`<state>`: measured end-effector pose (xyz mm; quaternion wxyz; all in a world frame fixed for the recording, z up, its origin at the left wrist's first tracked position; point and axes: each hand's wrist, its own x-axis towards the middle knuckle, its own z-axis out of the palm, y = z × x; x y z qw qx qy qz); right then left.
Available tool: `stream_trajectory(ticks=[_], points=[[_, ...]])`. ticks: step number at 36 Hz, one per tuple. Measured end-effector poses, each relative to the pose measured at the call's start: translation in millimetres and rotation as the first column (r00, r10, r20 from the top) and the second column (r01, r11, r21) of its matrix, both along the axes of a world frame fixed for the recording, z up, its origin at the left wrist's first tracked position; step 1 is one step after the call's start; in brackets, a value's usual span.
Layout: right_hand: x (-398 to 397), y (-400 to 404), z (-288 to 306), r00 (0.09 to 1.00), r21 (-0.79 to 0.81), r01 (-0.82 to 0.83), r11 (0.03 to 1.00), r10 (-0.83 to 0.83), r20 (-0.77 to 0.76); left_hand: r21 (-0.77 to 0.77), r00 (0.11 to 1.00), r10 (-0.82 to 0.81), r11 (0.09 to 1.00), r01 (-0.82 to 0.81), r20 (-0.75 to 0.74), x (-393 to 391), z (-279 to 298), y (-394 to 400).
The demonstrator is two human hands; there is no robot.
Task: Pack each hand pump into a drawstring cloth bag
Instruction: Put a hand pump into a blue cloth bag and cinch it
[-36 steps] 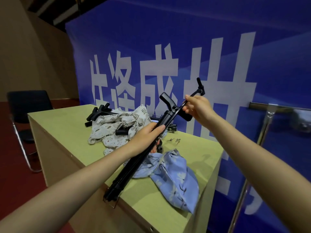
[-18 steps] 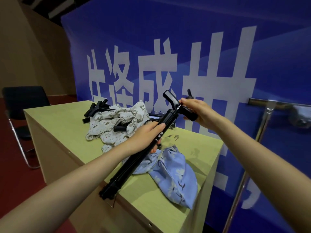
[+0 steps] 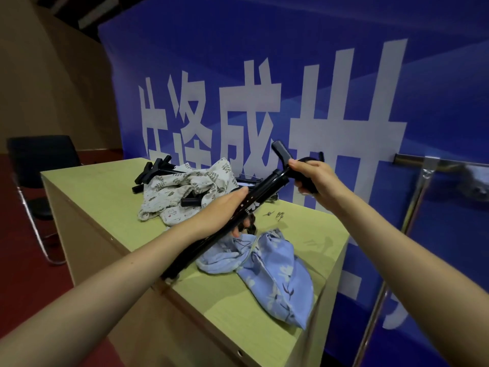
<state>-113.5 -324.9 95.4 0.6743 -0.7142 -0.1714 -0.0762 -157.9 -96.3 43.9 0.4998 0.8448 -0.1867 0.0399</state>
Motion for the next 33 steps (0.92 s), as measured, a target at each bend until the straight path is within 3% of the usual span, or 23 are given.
stream_trajectory(ticks=[4,7,11,13,15,17,20,24,27,30,33], points=[[3.3,-8.9,-3.6,0.99,0.128,0.143,0.981,-0.144,-0.007,0.252,0.968,0.143,0.948,-0.194,0.207,3.3,-0.9,30.6],[4.6,-8.4,-10.0,0.978,0.209,0.207,0.956,-0.206,-0.027,0.296,0.885,0.272,0.87,-0.394,0.378,15.3,2.5,49.9],[4.7,-2.6,-19.8,0.969,0.35,0.249,0.903,-0.231,-0.091,0.259,0.744,0.528,0.714,-0.65,0.41,40.0,-4.4,81.1],[4.1,-0.3,-23.2,0.967,0.441,0.253,0.861,-0.218,-0.129,0.227,0.717,0.622,0.684,-0.693,0.314,45.1,-5.5,93.7],[3.3,0.6,-26.8,0.971,0.516,0.239,0.822,-0.187,-0.152,0.087,0.77,0.636,0.765,-0.638,0.048,40.5,-4.3,98.0],[1.9,-0.7,-29.8,0.975,0.557,0.218,0.801,-0.156,-0.158,-0.138,0.829,0.525,0.822,-0.552,-0.191,36.2,-5.6,99.3],[-1.0,-4.0,-33.5,0.978,0.565,0.199,0.801,-0.126,-0.165,-0.275,0.884,0.433,0.841,-0.467,-0.176,32.4,-4.9,99.1],[-3.7,-9.4,-36.0,0.983,0.583,0.166,0.795,-0.084,-0.164,-0.51,0.913,0.298,0.76,-0.403,-0.277,30.2,0.9,93.1],[-5.6,-15.1,-35.1,0.985,0.589,0.153,0.793,-0.076,-0.153,-0.503,0.912,0.233,0.775,-0.384,-0.337,30.2,2.2,94.6],[-6.4,-23.5,-34.3,0.985,0.591,0.162,0.79,-0.095,-0.143,-0.382,0.91,0.256,0.845,-0.375,-0.327,27.6,6.1,92.2],[-7.3,-32.6,-31.4,0.983,0.597,0.184,0.781,-0.134,-0.128,-0.233,0.936,0.158,0.943,-0.238,-0.316,17.5,10.2,85.4]])
